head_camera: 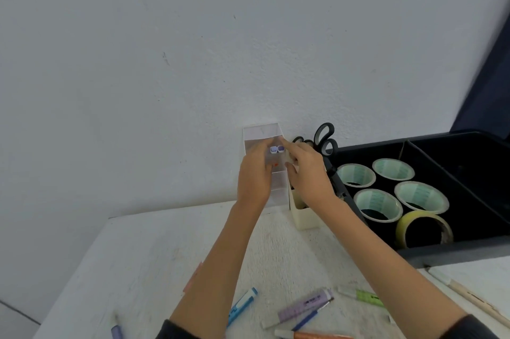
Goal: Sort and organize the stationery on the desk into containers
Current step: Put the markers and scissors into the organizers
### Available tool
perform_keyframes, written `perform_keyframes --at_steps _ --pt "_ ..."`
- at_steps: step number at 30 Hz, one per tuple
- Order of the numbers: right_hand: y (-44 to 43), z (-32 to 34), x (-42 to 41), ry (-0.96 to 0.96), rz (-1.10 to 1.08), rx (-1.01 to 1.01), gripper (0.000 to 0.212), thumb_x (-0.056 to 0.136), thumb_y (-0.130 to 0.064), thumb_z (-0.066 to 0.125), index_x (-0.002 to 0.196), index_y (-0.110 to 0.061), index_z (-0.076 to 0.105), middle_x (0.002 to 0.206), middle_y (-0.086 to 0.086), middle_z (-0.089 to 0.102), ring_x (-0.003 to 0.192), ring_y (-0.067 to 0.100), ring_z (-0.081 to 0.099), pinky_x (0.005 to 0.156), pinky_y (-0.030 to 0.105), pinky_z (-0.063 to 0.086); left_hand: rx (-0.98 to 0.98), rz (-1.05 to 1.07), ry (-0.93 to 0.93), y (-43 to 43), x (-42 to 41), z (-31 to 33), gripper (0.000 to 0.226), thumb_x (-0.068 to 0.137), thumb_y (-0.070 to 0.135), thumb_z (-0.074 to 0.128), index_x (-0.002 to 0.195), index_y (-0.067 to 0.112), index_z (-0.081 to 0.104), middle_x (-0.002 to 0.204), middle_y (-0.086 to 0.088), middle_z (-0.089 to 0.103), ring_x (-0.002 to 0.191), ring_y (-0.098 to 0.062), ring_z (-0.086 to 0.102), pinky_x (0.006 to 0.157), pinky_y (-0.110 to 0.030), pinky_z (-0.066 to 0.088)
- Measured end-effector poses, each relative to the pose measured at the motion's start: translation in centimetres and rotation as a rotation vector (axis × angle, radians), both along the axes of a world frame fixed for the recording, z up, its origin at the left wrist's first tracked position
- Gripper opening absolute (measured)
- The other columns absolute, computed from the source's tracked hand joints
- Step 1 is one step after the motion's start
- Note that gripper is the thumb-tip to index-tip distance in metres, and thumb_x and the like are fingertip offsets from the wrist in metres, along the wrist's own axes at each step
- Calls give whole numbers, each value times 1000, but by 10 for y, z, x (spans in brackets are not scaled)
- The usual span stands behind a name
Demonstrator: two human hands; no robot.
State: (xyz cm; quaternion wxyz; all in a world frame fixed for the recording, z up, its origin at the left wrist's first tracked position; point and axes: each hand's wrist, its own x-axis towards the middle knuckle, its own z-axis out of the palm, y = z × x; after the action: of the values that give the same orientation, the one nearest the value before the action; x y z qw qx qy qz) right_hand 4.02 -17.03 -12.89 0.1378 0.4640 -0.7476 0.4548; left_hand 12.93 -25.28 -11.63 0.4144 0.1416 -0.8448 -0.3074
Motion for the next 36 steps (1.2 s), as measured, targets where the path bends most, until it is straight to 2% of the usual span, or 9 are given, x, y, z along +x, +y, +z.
perform_keyframes --at_steps 3,6,10,13,17,21,25,30,36 --pt "17 -2 22 29 -56 -104 49 85 10 50 130 -10 54 110 7 56 88 13 53 71 21 49 -3 106 38 14 22 -8 39 90 2 58 127 12 55 127 3 57 116 -5 50 97 -25 44" --pt "31 -13 50 -23 -15 -92 38 86 4 51 119 -12 61 106 3 58 82 9 51 72 16 43 118 156 64 30 51 -19 35 91 11 60 125 16 56 122 8 58 111 -5 52 90 -18 45" --pt "44 -48 91 -93 183 110 23 88 -4 59 107 -13 68 101 3 64 86 12 56 80 25 49 298 270 45 50 94 -46 32 89 11 63 118 22 59 110 13 58 99 -1 54 78 -6 42" --pt "51 -71 116 -123 274 361 26 94 -18 55 119 -20 63 113 0 61 103 13 53 88 15 36 403 325 20 61 122 -69 29 88 10 63 112 25 60 106 12 60 96 -4 57 78 -7 42" --pt "55 -93 138 -74 331 637 37 96 -23 51 133 -25 50 130 2 51 119 17 43 98 25 33 461 388 9 73 154 -90 25 88 10 63 110 20 63 106 7 65 97 -8 61 79 -15 48" --pt "57 -101 146 75 282 762 37 97 -23 48 134 -23 49 132 1 46 120 18 39 97 27 33 453 430 21 82 174 -100 30 88 11 63 116 22 62 102 7 67 94 -4 62 75 -7 46" --pt "59 -98 143 -48 287 728 25 92 -29 58 115 -22 62 120 0 52 111 16 43 90 23 36 450 455 34 87 184 -103 27 88 8 63 111 21 63 99 6 68 92 -7 64 75 -9 49" --pt "71 -72 129 -528 352 430 11 83 -23 70 93 -20 66 94 -2 62 84 10 57 69 11 45 418 502 62 85 189 -98 19 89 10 61 107 14 66 93 14 65 88 -1 61 75 -12 50" --pt "75 -29 119 -855 326 -33 20 83 -11 68 102 -8 68 85 11 71 76 21 69 68 21 56 434 463 78 74 171 -82 14 90 12 60 102 19 66 94 12 66 88 -3 61 75 -7 46"
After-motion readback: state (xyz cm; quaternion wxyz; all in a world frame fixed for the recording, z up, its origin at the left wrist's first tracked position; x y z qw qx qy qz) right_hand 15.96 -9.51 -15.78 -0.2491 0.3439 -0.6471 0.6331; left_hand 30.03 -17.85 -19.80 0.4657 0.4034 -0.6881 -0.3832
